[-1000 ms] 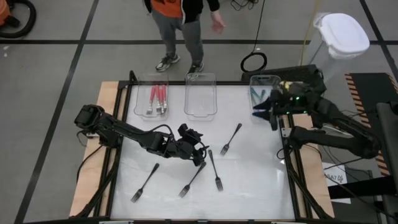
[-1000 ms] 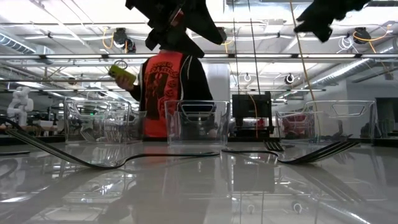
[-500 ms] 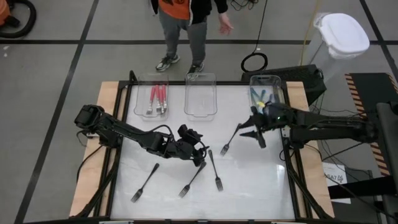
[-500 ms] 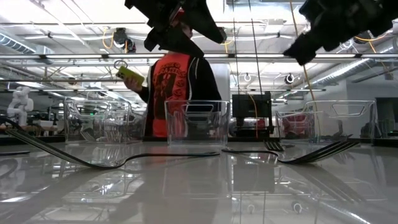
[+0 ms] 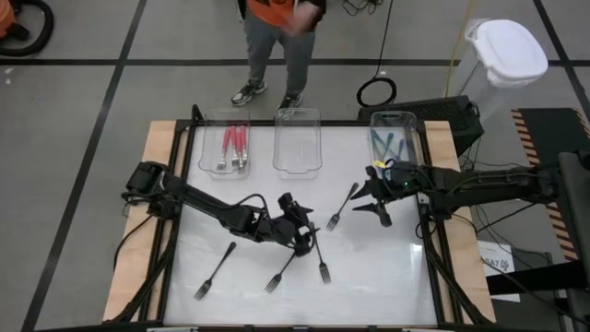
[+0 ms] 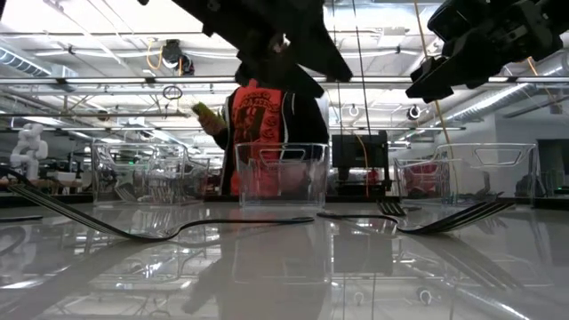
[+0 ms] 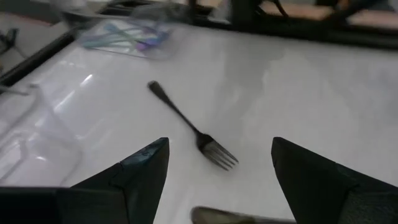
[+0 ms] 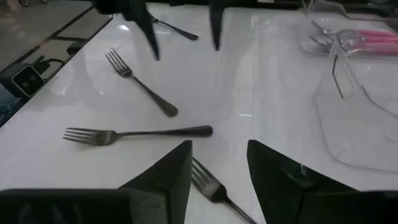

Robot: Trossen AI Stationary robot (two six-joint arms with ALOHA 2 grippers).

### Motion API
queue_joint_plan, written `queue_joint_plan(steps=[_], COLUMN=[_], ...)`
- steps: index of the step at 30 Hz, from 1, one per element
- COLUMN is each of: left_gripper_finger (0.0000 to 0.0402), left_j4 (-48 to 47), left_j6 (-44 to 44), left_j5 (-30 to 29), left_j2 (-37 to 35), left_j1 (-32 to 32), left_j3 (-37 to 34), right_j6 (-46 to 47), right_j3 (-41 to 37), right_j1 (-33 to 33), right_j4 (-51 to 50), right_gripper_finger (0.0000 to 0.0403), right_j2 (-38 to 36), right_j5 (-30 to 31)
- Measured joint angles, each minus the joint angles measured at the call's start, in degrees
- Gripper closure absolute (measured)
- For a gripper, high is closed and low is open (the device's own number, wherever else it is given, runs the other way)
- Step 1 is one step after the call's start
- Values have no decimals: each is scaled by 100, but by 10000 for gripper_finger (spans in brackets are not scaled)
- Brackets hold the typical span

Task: Sort silverware by color (type)
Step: Put the black fork into the middle transparent bin

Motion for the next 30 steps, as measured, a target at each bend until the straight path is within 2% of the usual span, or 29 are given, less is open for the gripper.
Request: queue_joint_plan(steps=[6,10,13,18,23,30], left_gripper_finger=[144,168,186,211,229,240], left_j4=[12,-141,-468,-1520,-2114,-2340], left_j6=[649,868,980,1083,1774,2730], left_j5=[105,109,119,77,57,76], left_j2=[566,1036,1393,1888,2322,2457], left_j1=[-181,-278,-307,-314,-158,2], left_j3=[321,822,1335,2092,2656,2709], right_j6=[57,59,59,11,-39,-122], right_j3=[0,0,0,0,2,2], right_j1=[0,0,-2,-2,-2,-7], right_j4=[-89,-121,-121,-121,-119,-225], right_gripper_finger=[252,252,252,252,252,252], right_j2=[2,2,2,2,2,2], right_j5=[-10,-12,-9,-5,0,3])
